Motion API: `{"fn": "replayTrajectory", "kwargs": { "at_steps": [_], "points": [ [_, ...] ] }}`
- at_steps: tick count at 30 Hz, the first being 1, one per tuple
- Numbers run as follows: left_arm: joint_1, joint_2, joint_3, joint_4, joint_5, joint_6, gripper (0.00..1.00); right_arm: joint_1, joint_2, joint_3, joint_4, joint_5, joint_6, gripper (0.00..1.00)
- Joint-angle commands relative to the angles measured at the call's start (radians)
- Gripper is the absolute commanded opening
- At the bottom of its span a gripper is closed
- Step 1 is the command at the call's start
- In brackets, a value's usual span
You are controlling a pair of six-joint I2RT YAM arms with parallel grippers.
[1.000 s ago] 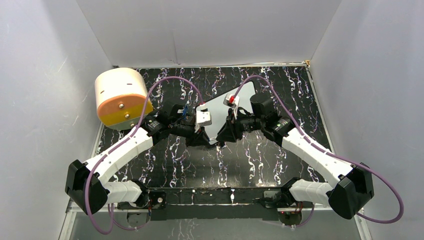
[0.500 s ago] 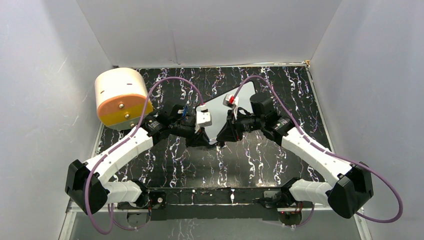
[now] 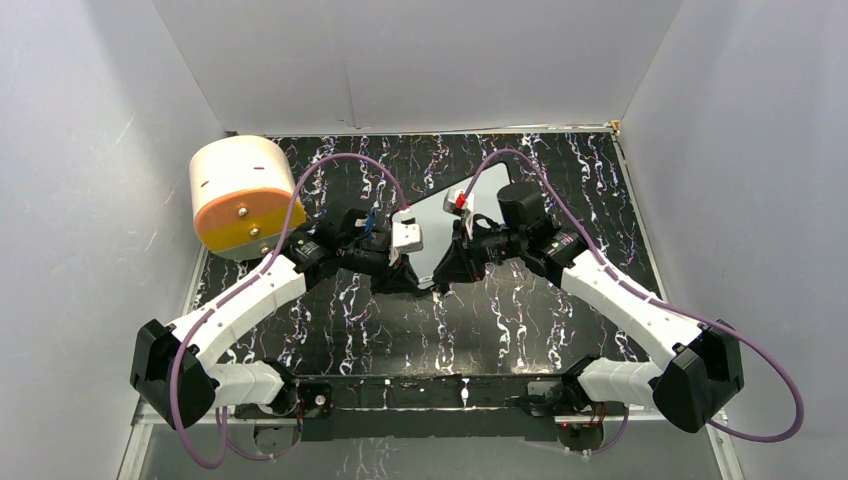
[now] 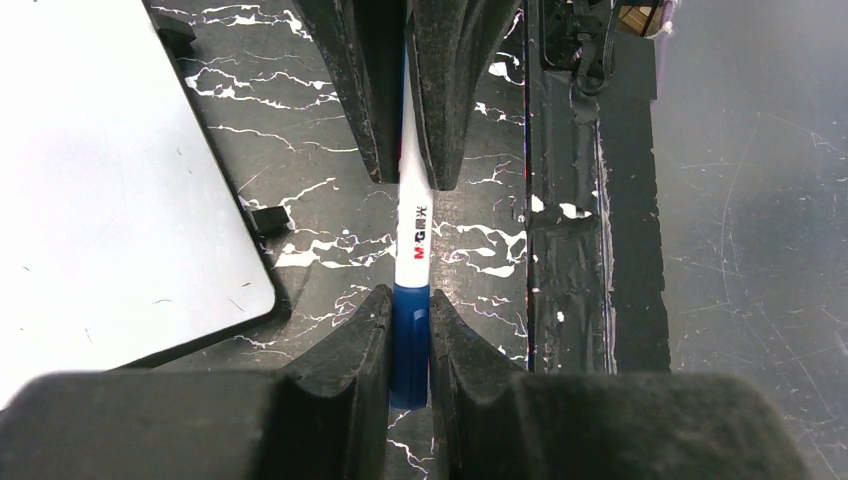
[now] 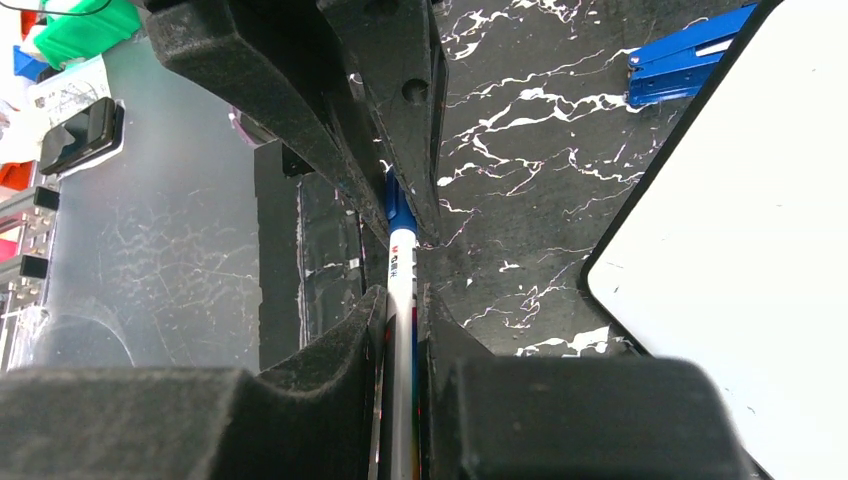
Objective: Write a sentence on the whiteboard
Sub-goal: Open the whiteboard marker at the center of the board.
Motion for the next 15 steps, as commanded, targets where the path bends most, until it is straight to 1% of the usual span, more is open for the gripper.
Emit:
{"fn": "replayTrajectory", "kwargs": {
  "at_steps": [1, 5, 10, 15],
  "points": [
    [0.02, -0.029, 0.008, 0.021, 0.014, -0.009, 0.0, 0.003, 0.006, 0.048, -0.078, -0.044, -0.068, 0.16],
    [0.032, -0.033, 0.008, 0.03, 0.025, -0.015, 0.0, 0.002, 0.014, 0.055, -0.122, -0.042, -0.101, 0.13],
    [0.04, -0.034, 0.006, 0.031, 0.036, -0.018, 0.0, 0.002, 0.019, 0.058, -0.143, -0.032, -0.124, 0.0],
    [0.042, -0.039, 0.001, 0.032, 0.029, -0.018, 0.0, 0.002, -0.006, 0.057, -0.134, -0.011, -0.122, 0.0]
  ]
}}
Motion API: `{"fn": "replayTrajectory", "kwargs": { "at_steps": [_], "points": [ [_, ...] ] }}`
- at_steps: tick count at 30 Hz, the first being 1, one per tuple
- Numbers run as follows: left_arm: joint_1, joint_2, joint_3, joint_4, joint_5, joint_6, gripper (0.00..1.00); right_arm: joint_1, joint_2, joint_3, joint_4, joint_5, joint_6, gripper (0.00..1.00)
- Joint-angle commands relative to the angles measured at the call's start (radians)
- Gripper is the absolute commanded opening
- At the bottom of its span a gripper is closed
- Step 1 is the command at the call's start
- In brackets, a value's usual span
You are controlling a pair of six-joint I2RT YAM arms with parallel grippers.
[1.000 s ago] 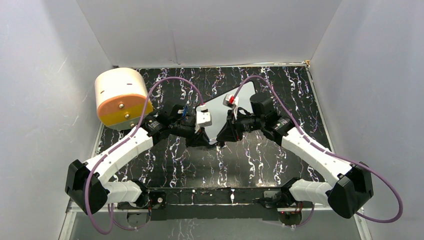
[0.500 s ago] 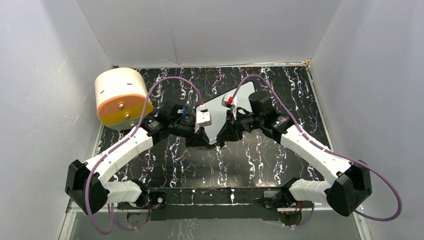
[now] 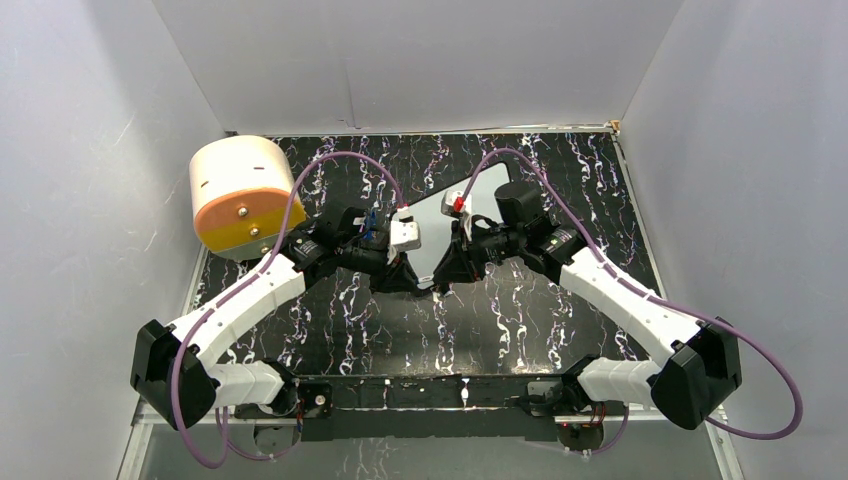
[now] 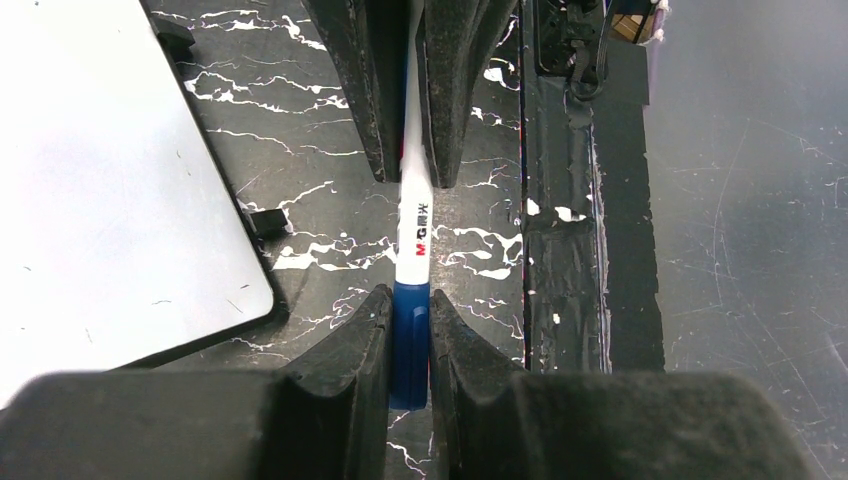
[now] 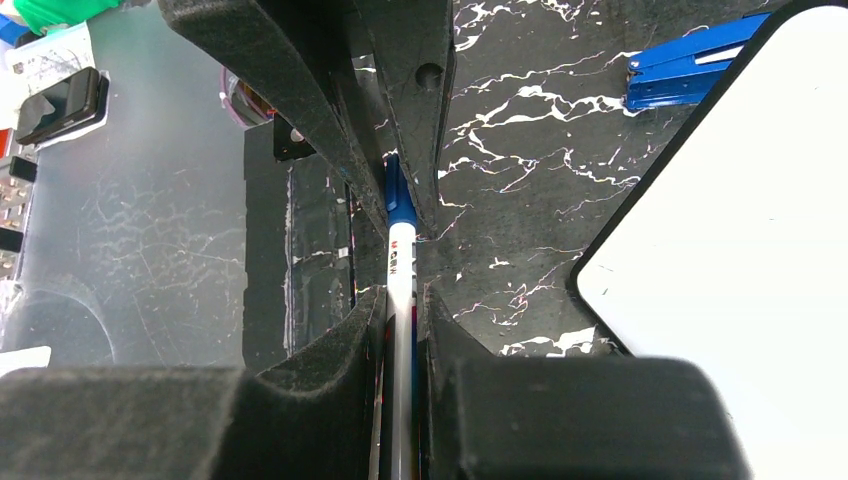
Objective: Write a sentence on the whiteboard
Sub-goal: Open the whiteboard marker at the center of the board, then place the pen cap at the center of the board.
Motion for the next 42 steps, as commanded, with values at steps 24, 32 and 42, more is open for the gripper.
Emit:
{"fn": "replayTrajectory", "kwargs": {
  "at_steps": [24, 32, 42],
  "points": [
    [0.032, -0.076, -0.011, 0.002, -0.122, 0.009, 0.0, -0.124, -0.18, 0.015, -0.106, 0.027, -0.033, 0.0],
    [0.032, -0.086, -0.013, 0.054, -0.328, -0.093, 0.0, -0.148, -0.273, -0.051, -0.006, 0.194, 0.024, 0.0],
    [0.032, -0.09, -0.075, 0.089, -0.727, -0.424, 0.0, -0.15, -0.454, -0.195, 0.158, 0.416, 0.073, 0.0]
  ]
}}
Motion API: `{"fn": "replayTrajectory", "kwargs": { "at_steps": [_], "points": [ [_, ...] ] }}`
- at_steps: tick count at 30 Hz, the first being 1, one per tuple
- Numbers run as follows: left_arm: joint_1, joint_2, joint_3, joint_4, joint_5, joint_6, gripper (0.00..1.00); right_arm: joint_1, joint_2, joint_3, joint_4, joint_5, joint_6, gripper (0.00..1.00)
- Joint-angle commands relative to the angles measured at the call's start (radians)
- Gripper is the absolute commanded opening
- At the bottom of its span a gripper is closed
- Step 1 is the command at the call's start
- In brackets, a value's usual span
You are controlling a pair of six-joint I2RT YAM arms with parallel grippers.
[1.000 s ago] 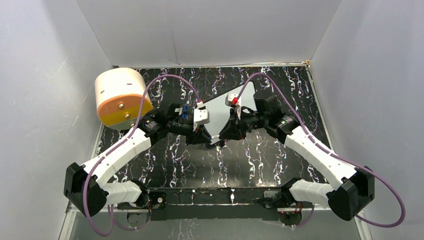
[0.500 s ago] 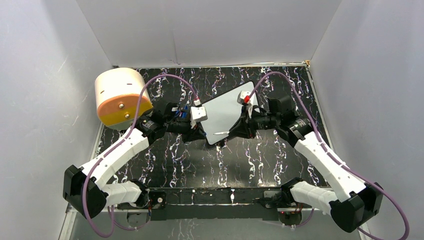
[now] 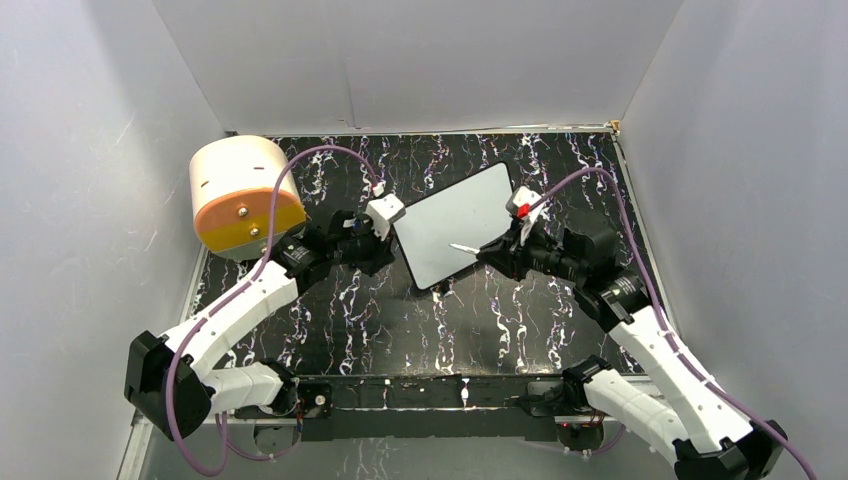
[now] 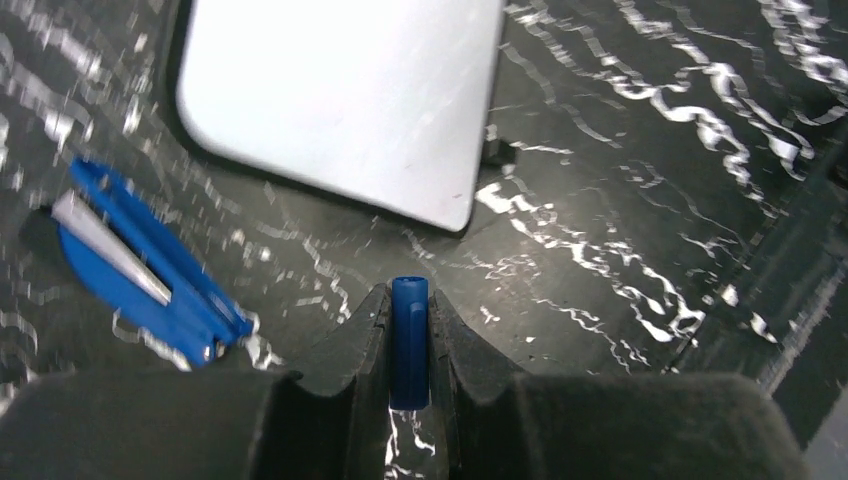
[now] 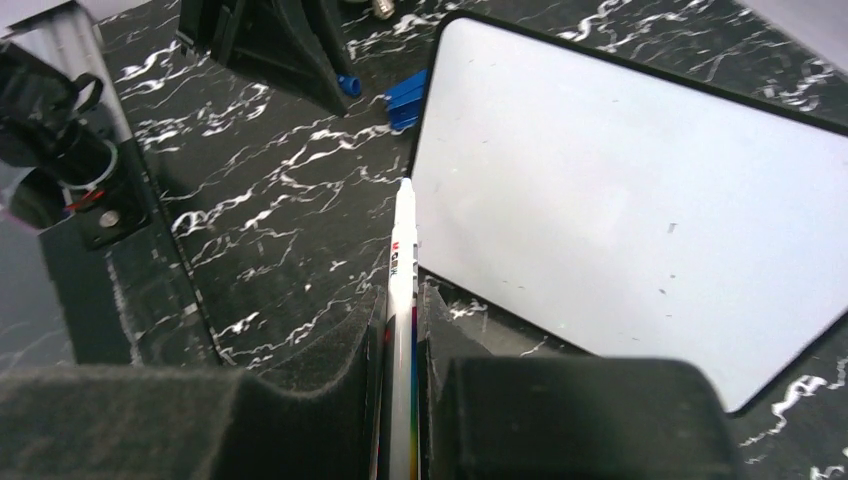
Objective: Write a sentence on the whiteboard
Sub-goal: Place the pen cap at the center of the board.
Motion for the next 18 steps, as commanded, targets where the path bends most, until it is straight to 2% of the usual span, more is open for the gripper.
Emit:
{"fn": "replayTrajectory", "kwargs": {
  "at_steps": [1, 9, 13, 18],
  "points": [
    [0.004, -0.037, -0.048, 0.015, -0.248, -0.208, 0.0, -0.006, -0.057, -0.031, 0.119, 0.119, 0.026, 0.0],
    [0.004, -0.04, -0.153, -0.002, -0.481, -0.464, 0.0, -0.006, -0.116, -0.069, 0.138, 0.209, 0.022, 0.0],
    [0.004, -0.029, -0.216, 0.038, -0.521, -0.576, 0.0, -0.004, -0.16, -0.1, 0.162, 0.228, 0.024, 0.0],
    [0.004, 0.026, -0.266, 0.089, -0.565, -0.641, 0.0, -0.005, -0.174, -0.122, 0.172, 0.242, 0.029, 0.0]
  ]
}}
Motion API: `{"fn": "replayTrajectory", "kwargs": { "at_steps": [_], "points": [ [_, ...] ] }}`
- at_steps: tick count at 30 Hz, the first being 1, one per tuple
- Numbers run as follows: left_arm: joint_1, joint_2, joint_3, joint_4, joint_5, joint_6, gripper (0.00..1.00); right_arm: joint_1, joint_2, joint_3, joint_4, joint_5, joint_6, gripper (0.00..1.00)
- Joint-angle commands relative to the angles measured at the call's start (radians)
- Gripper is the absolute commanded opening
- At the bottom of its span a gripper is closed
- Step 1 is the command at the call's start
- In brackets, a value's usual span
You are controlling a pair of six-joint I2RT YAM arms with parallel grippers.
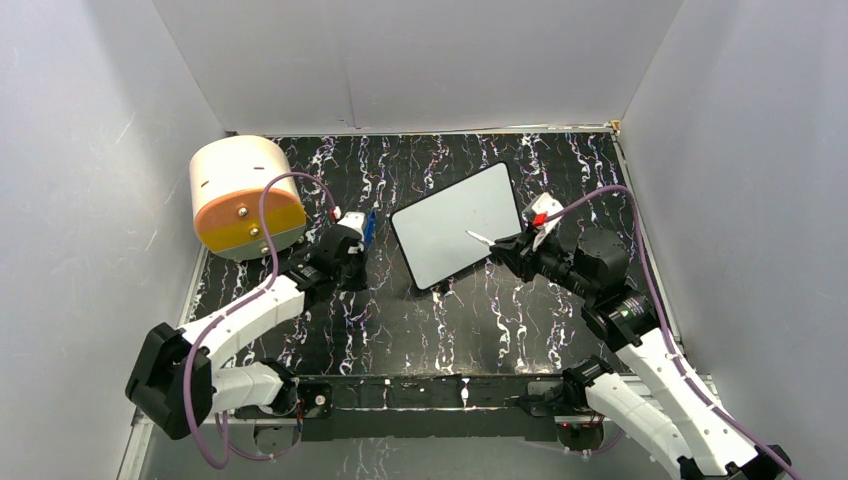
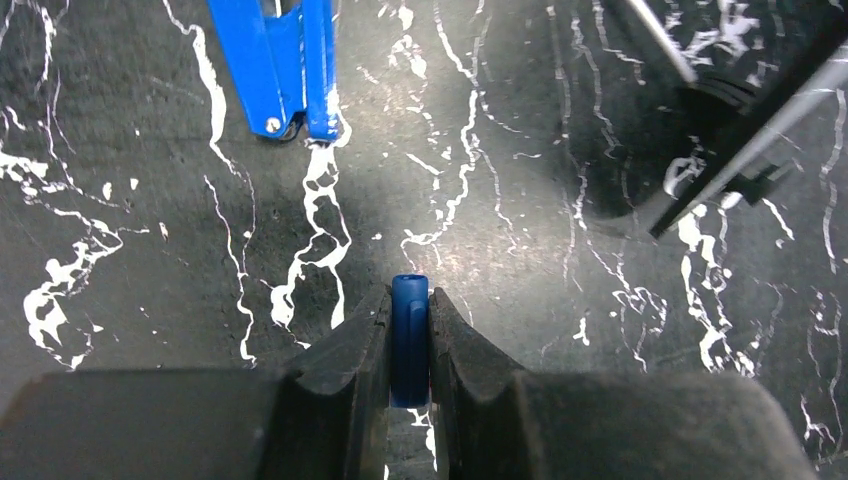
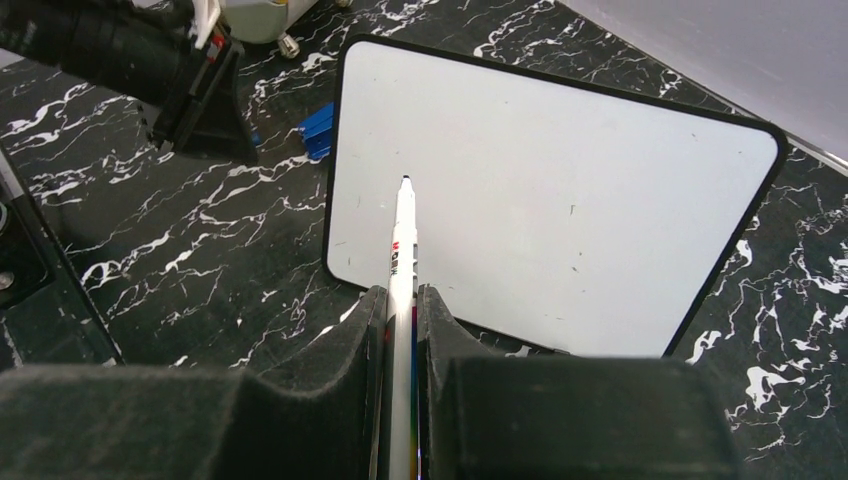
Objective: Write a sentence on the whiteboard
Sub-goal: Place the pen cap at the center of the board.
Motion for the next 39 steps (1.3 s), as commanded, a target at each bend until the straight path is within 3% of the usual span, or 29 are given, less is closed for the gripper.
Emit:
{"fn": "replayTrajectory", "kwargs": {
  "at_steps": [1, 12, 20, 25, 30, 39],
  "points": [
    [0.004, 0.045, -0.032, 0.065, -0.088, -0.113, 0.0, -0.005, -0.017, -0.008, 0.073, 0.037, 0.008, 0.0],
    [0.002, 0.148, -0.098, 0.163, -0.204, -0.157, 0.0, -0.006, -0.04, -0.031, 0.065, 0.065, 0.007, 0.0],
    [0.001, 0.203, -0.121, 0.18, -0.219, -0.176, 0.06, -0.005, -0.034, -0.029, 0.067, 0.058, 0.003, 0.0],
    [-0.003, 0.204, -0.119, 0.156, -0.241, -0.194, 0.14, -0.005, -0.031, -0.023, 0.059, 0.058, 0.001, 0.0],
    [-0.005, 0.187, -0.105, 0.121, -0.25, -0.203, 0.31, -0.005, -0.027, -0.019, 0.057, 0.054, 0.0, 0.0],
    [-0.005, 0.089, -0.045, 0.043, -0.256, -0.185, 0.47, -0.005, -0.027, -0.008, 0.038, 0.056, -0.001, 0.0]
  ]
}}
